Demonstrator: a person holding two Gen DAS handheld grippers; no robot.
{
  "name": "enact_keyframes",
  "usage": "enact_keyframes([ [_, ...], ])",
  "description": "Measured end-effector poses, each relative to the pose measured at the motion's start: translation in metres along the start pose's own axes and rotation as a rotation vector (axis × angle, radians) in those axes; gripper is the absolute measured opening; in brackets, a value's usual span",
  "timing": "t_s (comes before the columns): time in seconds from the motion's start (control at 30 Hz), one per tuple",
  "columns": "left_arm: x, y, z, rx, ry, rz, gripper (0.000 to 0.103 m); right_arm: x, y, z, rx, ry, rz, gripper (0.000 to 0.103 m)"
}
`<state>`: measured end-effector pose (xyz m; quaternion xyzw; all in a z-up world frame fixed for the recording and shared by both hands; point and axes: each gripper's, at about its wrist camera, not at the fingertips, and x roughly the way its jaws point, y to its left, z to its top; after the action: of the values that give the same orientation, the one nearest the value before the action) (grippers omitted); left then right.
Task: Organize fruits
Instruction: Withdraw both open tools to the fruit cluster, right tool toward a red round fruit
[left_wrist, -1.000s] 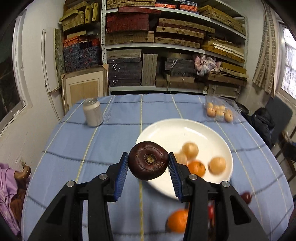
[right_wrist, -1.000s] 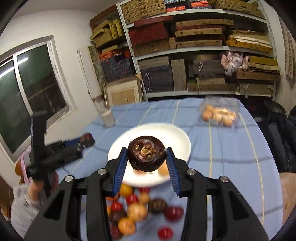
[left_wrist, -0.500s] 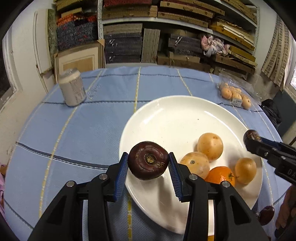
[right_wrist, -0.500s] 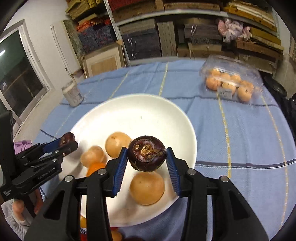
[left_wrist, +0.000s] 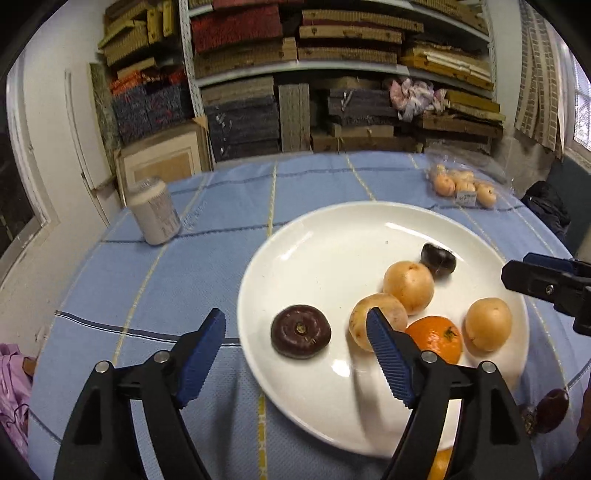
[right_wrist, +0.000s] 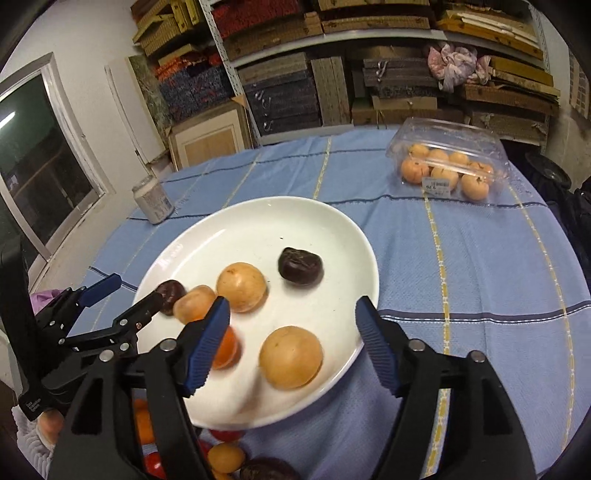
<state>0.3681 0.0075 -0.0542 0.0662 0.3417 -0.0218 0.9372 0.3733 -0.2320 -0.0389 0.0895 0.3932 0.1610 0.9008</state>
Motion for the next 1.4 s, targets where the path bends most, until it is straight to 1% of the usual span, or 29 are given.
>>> enact_keyframes([
  [0.07,-0.013,0.001,-0.001,-0.01,-0.033,0.007,0.088,-0.009,0.004,-0.006,-0.008,-0.013,0.005,0.072],
  [0.1,-0.019,0.002,-0.002,-0.014,-0.046,0.007,0.089,-0.014,0.004,-0.009,-0.01,-0.017,0.006,0.073],
  [0.27,-0.044,-0.002,-0.011,-0.015,-0.072,-0.001,0.089,-0.044,-0.003,-0.037,0.022,-0.061,0.015,0.08],
  [0.33,-0.055,-0.004,-0.019,-0.013,-0.083,0.009,0.09,-0.057,-0.009,-0.051,0.05,-0.076,0.015,0.081],
  [0.4,-0.067,-0.004,-0.028,-0.018,-0.087,0.015,0.094,-0.07,-0.015,-0.064,0.071,-0.094,0.01,0.083],
  [0.5,-0.087,-0.001,-0.042,-0.042,-0.102,0.014,0.098,-0.093,-0.022,-0.086,0.115,-0.134,0.011,0.088],
  [0.6,-0.101,0.003,-0.057,-0.069,-0.104,0.01,0.099,-0.108,-0.03,-0.106,0.156,-0.145,0.028,0.089],
  [0.67,-0.107,0.004,-0.069,-0.084,-0.084,0.0,0.099,-0.114,-0.036,-0.12,0.181,-0.136,0.036,0.09],
  [0.77,-0.113,0.002,-0.085,-0.079,-0.06,0.002,0.099,-0.122,-0.037,-0.14,0.198,-0.114,0.062,0.09],
  [0.9,-0.121,0.002,-0.096,-0.071,-0.066,0.017,0.099,-0.131,-0.025,-0.154,0.154,-0.107,0.068,0.09],
  [1.03,-0.125,0.005,-0.103,-0.094,-0.056,0.011,0.099,-0.132,-0.014,-0.165,0.114,-0.075,0.073,0.091],
  [1.17,-0.126,0.007,-0.106,-0.103,-0.047,0.016,0.099,-0.131,0.004,-0.174,0.037,-0.039,0.064,0.093],
  [1.23,-0.127,0.007,-0.108,-0.103,-0.047,0.014,0.099,-0.134,0.009,-0.175,0.019,-0.045,0.066,0.095],
  [1.4,-0.126,0.004,-0.108,-0.085,-0.046,0.02,0.099,-0.131,-0.006,-0.176,0.089,-0.027,0.054,0.095],
])
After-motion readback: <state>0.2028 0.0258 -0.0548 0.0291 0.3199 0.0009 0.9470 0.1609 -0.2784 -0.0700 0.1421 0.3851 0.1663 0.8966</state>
